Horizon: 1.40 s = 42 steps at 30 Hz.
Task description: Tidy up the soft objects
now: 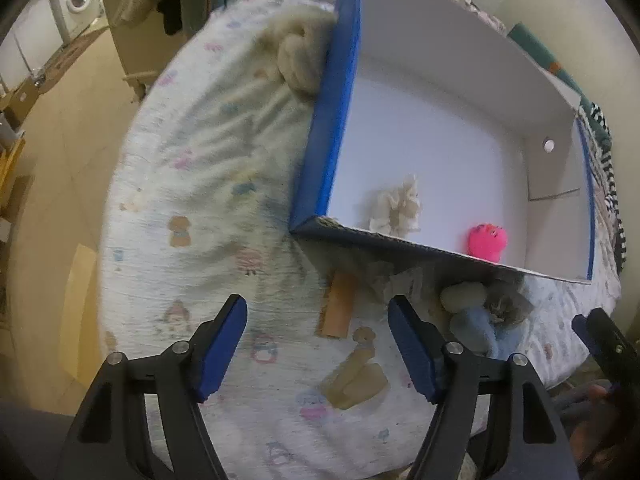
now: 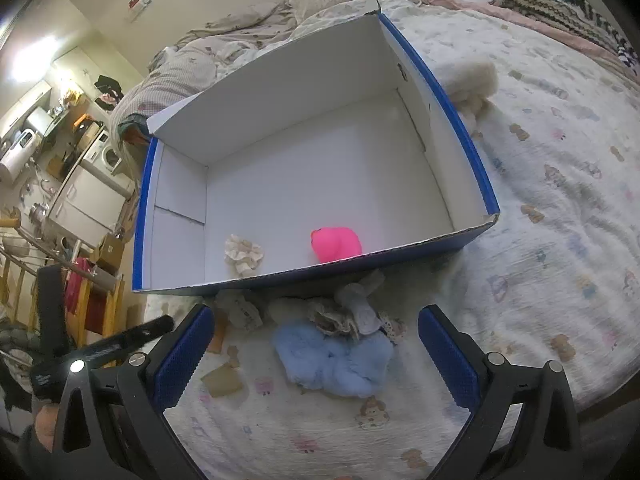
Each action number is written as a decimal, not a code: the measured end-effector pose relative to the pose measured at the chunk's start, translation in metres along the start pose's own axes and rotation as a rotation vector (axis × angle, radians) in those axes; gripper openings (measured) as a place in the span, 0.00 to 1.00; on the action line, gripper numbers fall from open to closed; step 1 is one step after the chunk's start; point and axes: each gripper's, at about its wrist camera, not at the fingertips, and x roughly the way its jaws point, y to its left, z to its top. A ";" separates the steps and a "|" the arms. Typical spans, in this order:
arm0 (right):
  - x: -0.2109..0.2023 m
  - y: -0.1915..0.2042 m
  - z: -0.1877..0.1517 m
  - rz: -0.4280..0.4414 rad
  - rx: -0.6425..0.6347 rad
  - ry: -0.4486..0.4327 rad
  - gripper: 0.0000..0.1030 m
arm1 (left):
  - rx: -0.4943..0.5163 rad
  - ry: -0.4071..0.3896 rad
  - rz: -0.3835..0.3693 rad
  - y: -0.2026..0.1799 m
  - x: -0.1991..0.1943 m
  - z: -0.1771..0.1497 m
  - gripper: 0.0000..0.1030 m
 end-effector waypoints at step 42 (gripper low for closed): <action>0.042 0.051 -0.022 0.092 -0.198 0.149 1.00 | 0.104 -0.101 0.131 -0.011 -0.059 -0.028 0.05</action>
